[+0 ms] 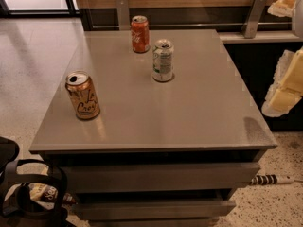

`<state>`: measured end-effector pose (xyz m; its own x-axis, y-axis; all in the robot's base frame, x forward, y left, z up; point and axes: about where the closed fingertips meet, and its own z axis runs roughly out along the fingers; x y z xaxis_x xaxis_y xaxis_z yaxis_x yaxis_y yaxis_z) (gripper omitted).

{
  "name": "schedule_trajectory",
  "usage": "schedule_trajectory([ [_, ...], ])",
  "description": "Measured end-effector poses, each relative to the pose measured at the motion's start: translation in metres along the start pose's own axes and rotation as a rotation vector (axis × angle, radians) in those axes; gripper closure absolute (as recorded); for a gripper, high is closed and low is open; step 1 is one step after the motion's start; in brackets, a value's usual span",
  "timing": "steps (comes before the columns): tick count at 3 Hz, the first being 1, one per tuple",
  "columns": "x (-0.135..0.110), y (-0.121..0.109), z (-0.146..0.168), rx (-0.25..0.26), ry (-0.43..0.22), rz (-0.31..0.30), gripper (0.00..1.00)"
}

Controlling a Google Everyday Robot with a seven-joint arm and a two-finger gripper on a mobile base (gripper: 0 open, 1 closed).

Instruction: Knock orange can over

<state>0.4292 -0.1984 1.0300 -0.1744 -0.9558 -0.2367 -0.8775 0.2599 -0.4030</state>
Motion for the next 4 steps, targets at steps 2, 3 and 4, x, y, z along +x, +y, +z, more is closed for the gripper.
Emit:
schedule_trajectory([
  [2, -0.01, 0.001, 0.003, 0.007, -0.04, 0.016, 0.0],
  [3, -0.03, 0.005, 0.011, 0.017, -0.14, 0.067, 0.0],
  [4, -0.055, 0.011, 0.026, 0.013, -0.262, 0.127, 0.0],
])
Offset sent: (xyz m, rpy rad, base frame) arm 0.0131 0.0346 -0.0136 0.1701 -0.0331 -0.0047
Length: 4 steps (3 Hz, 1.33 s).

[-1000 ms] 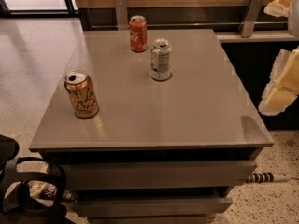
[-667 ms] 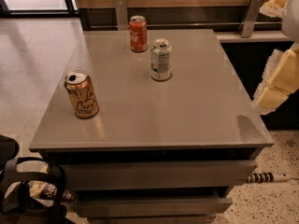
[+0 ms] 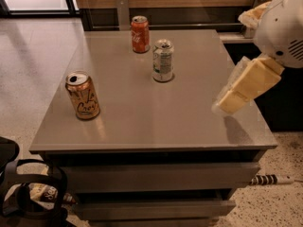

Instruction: Knock orange can over

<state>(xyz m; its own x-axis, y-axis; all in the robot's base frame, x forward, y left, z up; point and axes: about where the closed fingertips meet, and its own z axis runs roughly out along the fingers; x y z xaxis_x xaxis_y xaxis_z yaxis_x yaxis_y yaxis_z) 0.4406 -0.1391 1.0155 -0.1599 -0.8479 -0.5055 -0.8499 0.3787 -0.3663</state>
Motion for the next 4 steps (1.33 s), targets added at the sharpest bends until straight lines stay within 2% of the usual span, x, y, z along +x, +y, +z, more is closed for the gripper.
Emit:
schedule_trajectory([
  [1, -0.022, 0.01, 0.03, -0.02, -0.122, 0.044, 0.0],
  [2, -0.057, 0.019, 0.079, -0.05, -0.288, 0.083, 0.0],
  [3, -0.09, 0.027, 0.115, -0.072, -0.426, 0.103, 0.0],
  [4, -0.112, 0.033, 0.132, -0.078, -0.501, 0.107, 0.0],
])
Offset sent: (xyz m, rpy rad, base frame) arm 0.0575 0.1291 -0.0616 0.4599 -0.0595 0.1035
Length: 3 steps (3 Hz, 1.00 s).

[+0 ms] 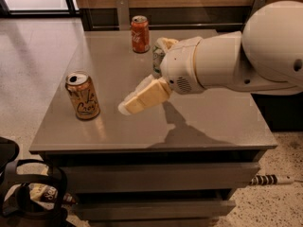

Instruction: Knock orange can over

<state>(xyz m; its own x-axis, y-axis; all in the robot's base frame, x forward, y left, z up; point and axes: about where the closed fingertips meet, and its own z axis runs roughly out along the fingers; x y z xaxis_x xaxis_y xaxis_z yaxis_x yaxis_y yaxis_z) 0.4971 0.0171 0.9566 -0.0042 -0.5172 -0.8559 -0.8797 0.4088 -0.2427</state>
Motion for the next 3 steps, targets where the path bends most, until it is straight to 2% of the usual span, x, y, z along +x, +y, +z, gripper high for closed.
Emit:
schedule_trajectory([
  [1, 0.0, 0.0, 0.0, 0.0, 0.0, 0.0, 0.0],
  [3, 0.005, 0.001, 0.049, -0.021, -0.126, 0.04, 0.0],
])
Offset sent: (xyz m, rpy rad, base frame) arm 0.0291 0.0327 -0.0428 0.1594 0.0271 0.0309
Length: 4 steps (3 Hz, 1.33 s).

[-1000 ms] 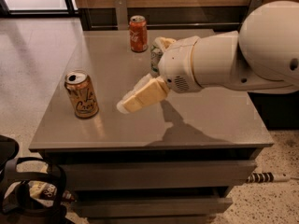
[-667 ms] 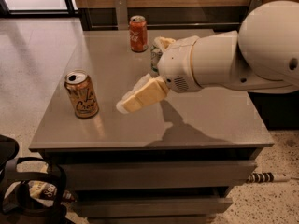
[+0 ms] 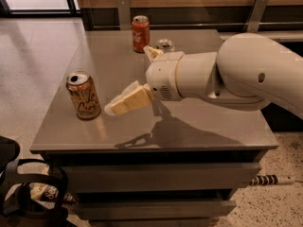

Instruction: Knock orange can over

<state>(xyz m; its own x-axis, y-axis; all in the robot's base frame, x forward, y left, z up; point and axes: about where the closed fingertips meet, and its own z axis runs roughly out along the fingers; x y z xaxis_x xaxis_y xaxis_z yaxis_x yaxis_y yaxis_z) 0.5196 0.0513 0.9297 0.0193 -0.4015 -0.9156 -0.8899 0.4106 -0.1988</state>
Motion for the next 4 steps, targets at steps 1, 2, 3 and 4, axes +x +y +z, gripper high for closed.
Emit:
schedule_trajectory([
  [1, 0.0, 0.002, 0.025, -0.013, -0.053, -0.001, 0.0],
  [2, 0.0, 0.015, 0.055, -0.038, -0.076, 0.0, 0.0],
  [3, 0.001, 0.027, 0.076, -0.068, -0.073, 0.006, 0.0],
  [4, 0.004, 0.038, 0.094, -0.101, -0.092, 0.02, 0.0],
])
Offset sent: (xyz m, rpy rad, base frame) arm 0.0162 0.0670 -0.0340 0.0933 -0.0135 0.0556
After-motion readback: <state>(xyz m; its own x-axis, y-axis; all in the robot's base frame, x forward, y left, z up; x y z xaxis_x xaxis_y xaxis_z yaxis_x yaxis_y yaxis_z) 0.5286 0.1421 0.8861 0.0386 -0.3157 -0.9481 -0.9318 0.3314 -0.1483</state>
